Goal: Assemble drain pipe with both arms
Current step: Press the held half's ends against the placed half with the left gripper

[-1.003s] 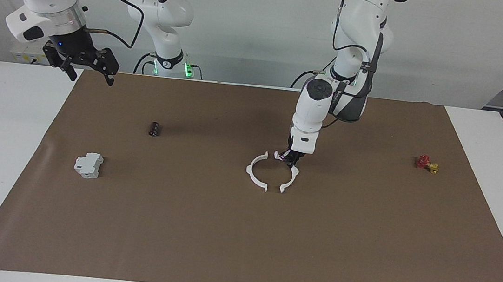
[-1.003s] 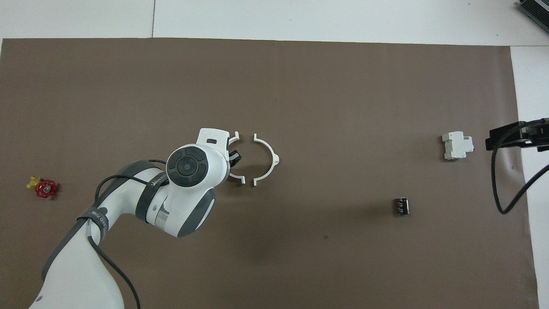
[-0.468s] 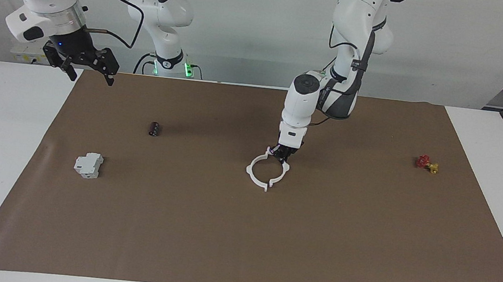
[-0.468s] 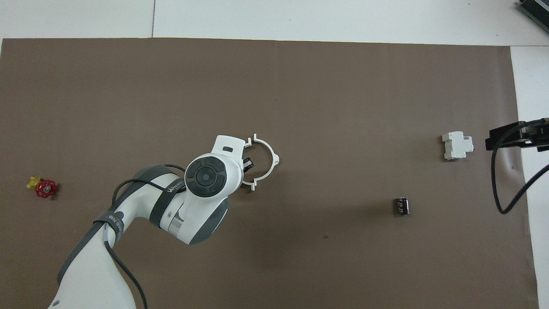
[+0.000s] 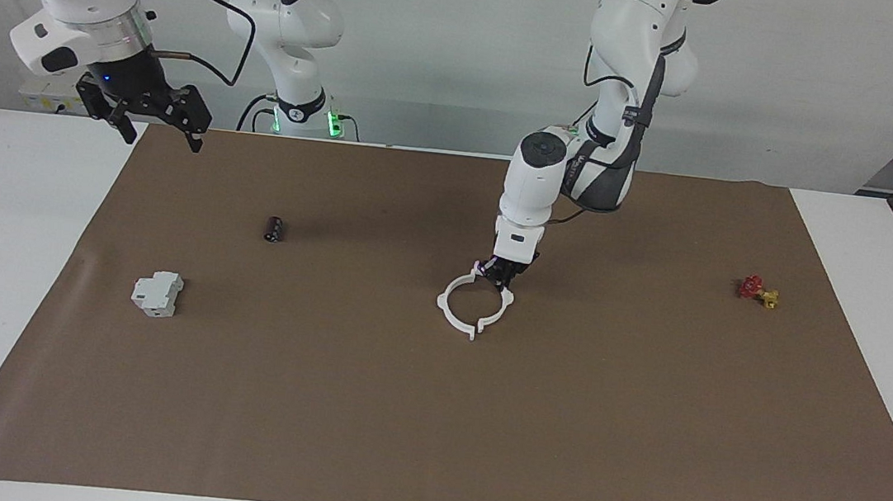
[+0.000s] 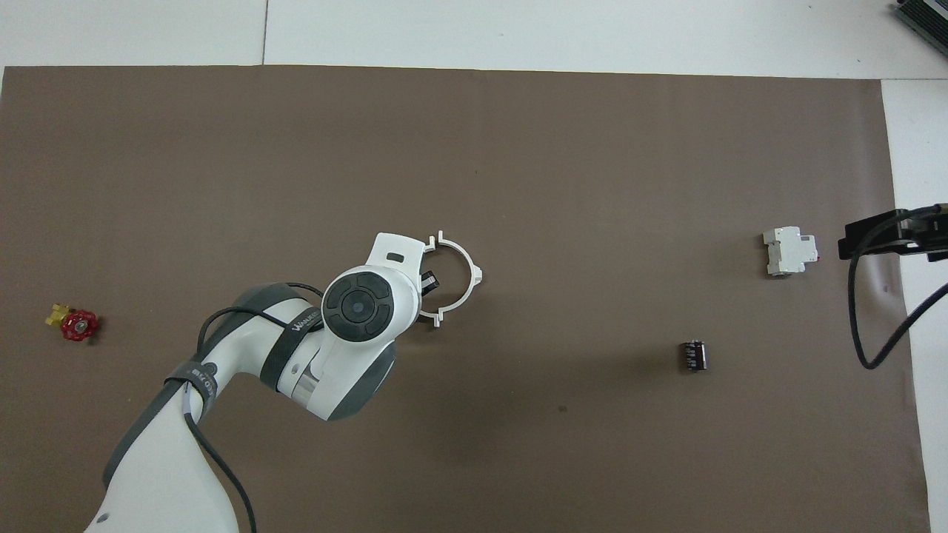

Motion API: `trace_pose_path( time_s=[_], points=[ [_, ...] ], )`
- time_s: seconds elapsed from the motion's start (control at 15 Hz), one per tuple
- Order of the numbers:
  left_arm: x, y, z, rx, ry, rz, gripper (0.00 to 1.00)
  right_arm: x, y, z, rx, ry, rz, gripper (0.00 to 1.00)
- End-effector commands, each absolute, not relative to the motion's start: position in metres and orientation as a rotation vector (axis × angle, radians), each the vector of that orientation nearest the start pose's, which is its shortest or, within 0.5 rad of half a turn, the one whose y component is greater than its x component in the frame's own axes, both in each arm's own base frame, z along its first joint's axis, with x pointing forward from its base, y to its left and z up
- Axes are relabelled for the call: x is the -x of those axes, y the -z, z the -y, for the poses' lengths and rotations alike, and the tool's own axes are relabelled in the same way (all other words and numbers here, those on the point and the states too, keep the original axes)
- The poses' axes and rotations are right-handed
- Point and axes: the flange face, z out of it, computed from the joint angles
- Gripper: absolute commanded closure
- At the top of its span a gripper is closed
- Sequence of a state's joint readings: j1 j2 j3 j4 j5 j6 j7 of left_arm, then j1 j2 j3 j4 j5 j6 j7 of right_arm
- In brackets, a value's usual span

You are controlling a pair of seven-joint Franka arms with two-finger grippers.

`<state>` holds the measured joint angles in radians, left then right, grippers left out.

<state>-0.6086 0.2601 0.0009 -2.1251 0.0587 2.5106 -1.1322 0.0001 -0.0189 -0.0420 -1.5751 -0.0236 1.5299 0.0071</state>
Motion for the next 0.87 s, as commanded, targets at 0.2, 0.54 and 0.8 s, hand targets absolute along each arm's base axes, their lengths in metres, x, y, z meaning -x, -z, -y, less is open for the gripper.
trace_pose_path(
  time_s=[0.2, 0.54, 0.8],
  points=[
    [-0.4865, -0.2928, 0.3410, 3.116, 0.227, 0.743, 1.00, -0.5423, -0.6309, 0.0279, 3.148, -0.051, -0.066, 0.00],
    [-0.4873, -0.2931, 0.3415, 3.117, 0.229, 0.743, 1.00, -0.5422, -0.6302, 0.0279, 3.148, -0.053, -0.066, 0.00],
    [-0.4896, -0.2928, 0.3420, 3.118, 0.231, 0.743, 1.00, -0.5423, -0.6309, 0.0279, 3.148, -0.051, -0.066, 0.00]
  ],
)
